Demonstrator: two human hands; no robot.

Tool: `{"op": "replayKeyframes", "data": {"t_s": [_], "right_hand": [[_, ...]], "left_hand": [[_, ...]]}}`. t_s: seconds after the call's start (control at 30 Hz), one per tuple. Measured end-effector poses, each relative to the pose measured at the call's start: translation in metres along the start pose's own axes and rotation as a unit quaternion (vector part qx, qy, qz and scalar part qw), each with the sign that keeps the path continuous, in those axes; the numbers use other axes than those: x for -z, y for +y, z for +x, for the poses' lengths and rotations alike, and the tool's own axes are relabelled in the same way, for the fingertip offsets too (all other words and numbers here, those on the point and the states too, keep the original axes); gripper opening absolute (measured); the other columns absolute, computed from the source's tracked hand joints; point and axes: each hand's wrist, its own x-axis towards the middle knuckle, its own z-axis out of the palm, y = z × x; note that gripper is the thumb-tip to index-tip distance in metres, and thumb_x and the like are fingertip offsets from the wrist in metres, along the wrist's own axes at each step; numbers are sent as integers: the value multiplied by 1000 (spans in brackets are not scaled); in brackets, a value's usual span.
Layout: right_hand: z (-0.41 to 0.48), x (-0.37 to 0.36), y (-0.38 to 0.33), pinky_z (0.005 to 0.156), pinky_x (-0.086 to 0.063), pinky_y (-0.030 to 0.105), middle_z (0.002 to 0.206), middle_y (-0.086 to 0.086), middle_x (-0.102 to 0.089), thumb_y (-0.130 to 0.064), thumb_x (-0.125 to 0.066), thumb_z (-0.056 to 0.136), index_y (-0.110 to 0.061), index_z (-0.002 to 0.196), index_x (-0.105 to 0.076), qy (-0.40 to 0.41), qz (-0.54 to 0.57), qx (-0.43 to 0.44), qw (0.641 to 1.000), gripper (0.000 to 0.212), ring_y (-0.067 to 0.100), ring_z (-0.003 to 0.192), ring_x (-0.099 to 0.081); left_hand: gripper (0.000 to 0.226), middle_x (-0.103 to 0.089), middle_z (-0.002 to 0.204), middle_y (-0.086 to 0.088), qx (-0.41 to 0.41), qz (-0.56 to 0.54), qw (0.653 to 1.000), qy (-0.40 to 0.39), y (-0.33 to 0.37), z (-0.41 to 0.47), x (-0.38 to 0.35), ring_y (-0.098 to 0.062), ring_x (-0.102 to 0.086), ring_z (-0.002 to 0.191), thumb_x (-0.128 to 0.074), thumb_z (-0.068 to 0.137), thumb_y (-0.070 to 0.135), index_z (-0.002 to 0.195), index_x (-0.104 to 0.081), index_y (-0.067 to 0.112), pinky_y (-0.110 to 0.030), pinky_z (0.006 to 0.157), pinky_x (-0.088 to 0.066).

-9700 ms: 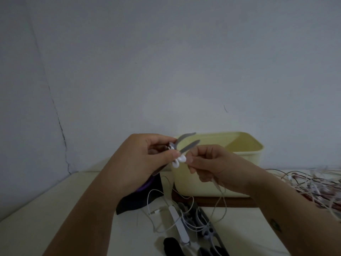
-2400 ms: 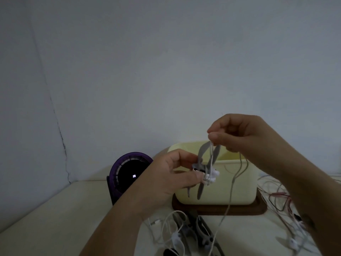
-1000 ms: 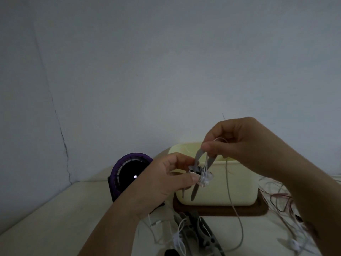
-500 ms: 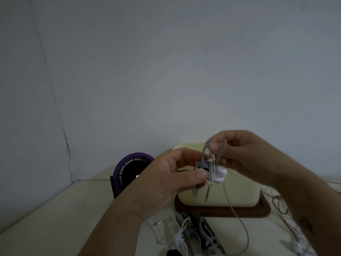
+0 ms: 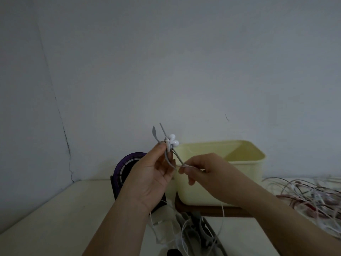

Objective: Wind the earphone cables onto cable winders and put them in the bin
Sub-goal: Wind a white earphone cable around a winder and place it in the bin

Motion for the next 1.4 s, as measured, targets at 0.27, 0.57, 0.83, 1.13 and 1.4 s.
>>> {"op": "replayKeyframes", "data": {"t_s": [0.27,0.57,0.83,1.13,1.4], "right_hand": [[-6,1,-7,51,-36,15,66,-2,-60,-28,-44,99,-17,98,-70,-66,-38,-12,997,28,3,48,-46],[-11,19,-20,54,-39,25,67,7,-60,-31,-47,95,-8,86,-68,47,-98,49,993,33,10,55,-50],[-13,54,-13,44,-35,12,51,-4,-54,-37,-53,89,-30,68,-65,189,-5,78,979,25,6,40,-40],[-5,57,9,46,-29,19,48,-9,-44,-40,-61,84,-21,65,-70,166,129,19,977,28,9,45,-33],[4,3,17,44,-27,15,45,-10,-43,-28,-50,96,-29,51,-62,62,159,-23,985,46,3,39,-33]], "left_hand": [[30,-75,94,-4,-14,50,999,14,-4,6,6,-7,-61,81,-65,69,18,96,-75,9,-22,81,-50],[15,-74,89,1,-24,163,985,42,-11,5,5,-7,-62,78,-62,85,14,94,-75,14,-23,73,-43],[44,-72,89,-2,22,266,961,-69,-14,-3,1,-11,-63,77,-71,60,19,104,-68,10,-28,76,-49],[27,-72,102,-14,85,276,932,-217,-11,-8,2,-20,-68,89,-70,74,7,100,-68,9,-27,75,-56],[17,-74,92,-8,5,1,995,-96,-6,-5,-9,-14,-70,79,-72,70,18,83,-80,10,-29,74,-59]]}}
